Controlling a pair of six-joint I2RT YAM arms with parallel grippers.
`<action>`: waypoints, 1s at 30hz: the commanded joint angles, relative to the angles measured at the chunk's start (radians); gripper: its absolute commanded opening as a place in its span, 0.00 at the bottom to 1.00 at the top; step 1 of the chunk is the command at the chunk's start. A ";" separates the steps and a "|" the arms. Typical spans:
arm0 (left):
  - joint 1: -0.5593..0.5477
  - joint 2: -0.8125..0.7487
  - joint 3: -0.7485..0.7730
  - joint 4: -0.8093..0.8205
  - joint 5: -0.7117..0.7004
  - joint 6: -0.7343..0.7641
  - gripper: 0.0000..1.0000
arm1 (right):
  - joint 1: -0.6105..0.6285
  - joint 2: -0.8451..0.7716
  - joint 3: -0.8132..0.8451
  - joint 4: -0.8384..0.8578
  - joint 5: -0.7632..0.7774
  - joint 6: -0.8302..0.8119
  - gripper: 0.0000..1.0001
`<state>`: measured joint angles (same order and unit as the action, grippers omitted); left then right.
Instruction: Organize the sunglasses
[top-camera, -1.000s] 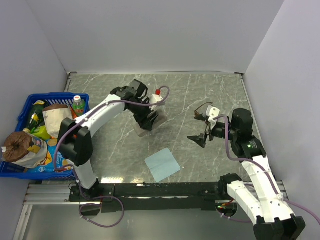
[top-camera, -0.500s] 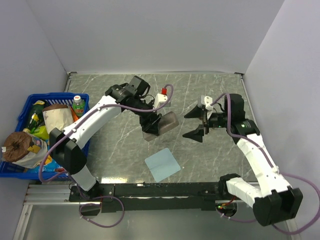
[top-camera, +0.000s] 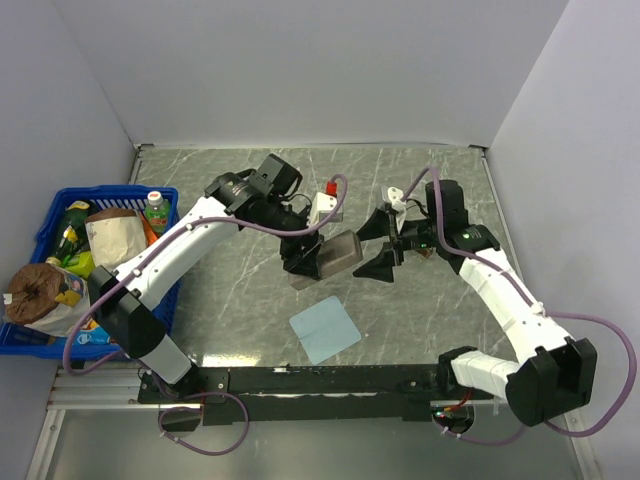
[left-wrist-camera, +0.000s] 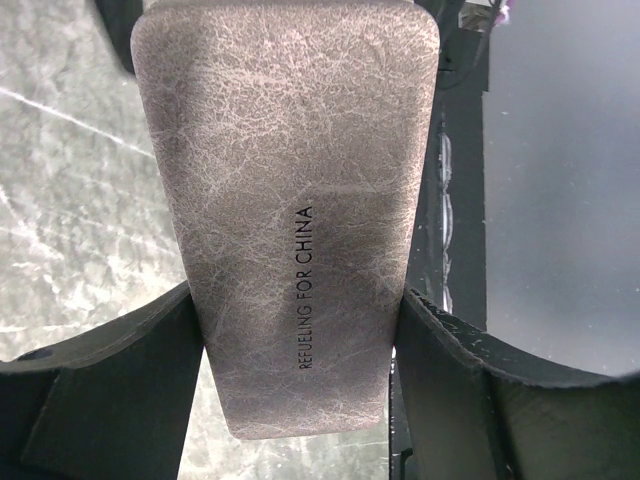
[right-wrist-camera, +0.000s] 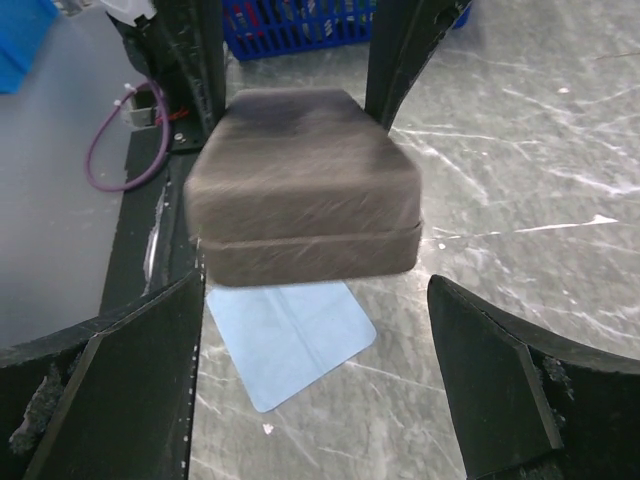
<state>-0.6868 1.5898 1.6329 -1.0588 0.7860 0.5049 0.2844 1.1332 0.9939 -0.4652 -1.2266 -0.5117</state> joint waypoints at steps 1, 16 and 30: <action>-0.010 -0.042 0.044 0.005 0.071 0.032 0.50 | 0.033 0.022 0.048 0.068 -0.073 0.030 1.00; -0.010 -0.045 0.041 0.048 0.091 -0.009 0.49 | 0.078 -0.010 -0.118 0.421 -0.062 0.294 1.00; -0.008 -0.024 0.053 0.059 0.099 -0.032 0.48 | 0.082 -0.003 -0.210 0.694 -0.059 0.509 1.00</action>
<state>-0.6933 1.5867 1.6329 -1.0492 0.8185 0.4808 0.3584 1.1404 0.7959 0.1047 -1.2652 -0.0502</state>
